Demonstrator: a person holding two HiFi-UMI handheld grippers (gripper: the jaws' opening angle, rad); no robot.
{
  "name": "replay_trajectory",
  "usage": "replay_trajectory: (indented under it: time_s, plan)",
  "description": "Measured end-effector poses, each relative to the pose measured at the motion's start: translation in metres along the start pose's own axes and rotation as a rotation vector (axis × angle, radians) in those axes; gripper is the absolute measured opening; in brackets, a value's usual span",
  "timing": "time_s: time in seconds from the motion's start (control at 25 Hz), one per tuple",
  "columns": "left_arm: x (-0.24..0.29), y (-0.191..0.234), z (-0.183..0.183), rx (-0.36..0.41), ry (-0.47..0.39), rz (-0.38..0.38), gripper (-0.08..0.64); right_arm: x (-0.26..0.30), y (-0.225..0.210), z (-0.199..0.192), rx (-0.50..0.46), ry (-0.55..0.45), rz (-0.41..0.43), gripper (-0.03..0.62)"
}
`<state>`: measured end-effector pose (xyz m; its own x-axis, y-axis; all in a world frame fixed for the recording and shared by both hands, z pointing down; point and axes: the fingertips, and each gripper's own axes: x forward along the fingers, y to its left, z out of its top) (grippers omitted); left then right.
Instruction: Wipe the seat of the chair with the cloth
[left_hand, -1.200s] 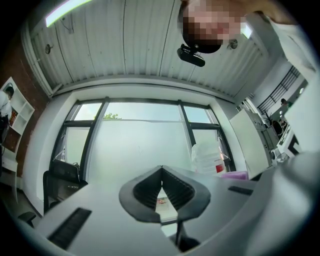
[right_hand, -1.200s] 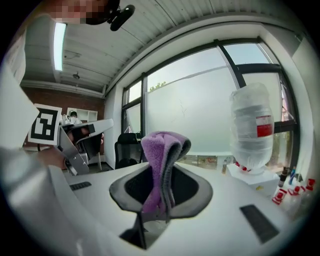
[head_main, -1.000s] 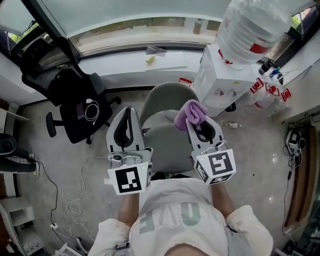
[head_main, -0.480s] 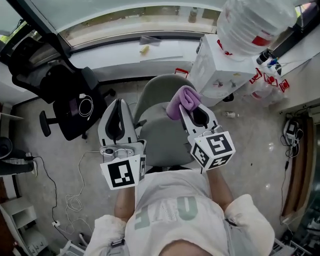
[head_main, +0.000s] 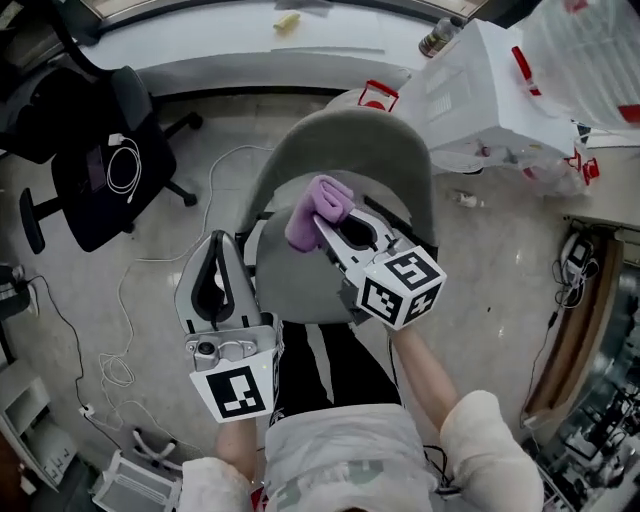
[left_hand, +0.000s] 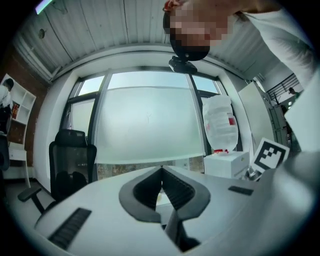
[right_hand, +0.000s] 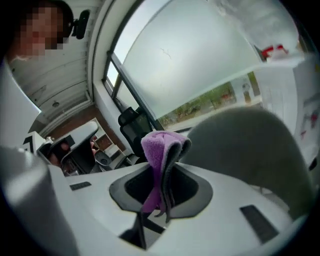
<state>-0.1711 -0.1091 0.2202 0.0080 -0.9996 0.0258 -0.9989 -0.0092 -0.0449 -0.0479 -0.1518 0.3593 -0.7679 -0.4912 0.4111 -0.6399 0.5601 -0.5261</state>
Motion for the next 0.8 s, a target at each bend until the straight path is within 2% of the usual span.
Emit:
replay_trajectory:
  time_s: [0.2, 0.28, 0.4, 0.6, 0.8]
  plan:
    - [-0.011, -0.001, -0.115, -0.051, 0.099, 0.012, 0.012, 0.077, -0.059, -0.110, 0.135, 0.198, 0.012, 0.087]
    - [-0.020, 0.001, -0.153, -0.072, 0.141, 0.026, 0.012, 0.100, -0.072, -0.154, 0.188, 0.286, 0.010, 0.087]
    - [-0.026, 0.009, -0.198, -0.099, 0.165, 0.047, 0.012, 0.138, -0.085, -0.201, 0.221, 0.366, 0.017, 0.087]
    - [-0.042, 0.013, -0.245, -0.142, 0.223, 0.081, 0.012, 0.174, -0.087, -0.263, 0.271, 0.489, 0.040, 0.087]
    - [-0.050, 0.017, -0.256, -0.146, 0.261, 0.075, 0.012, 0.193, -0.080, -0.303, 0.327, 0.583, 0.048, 0.087]
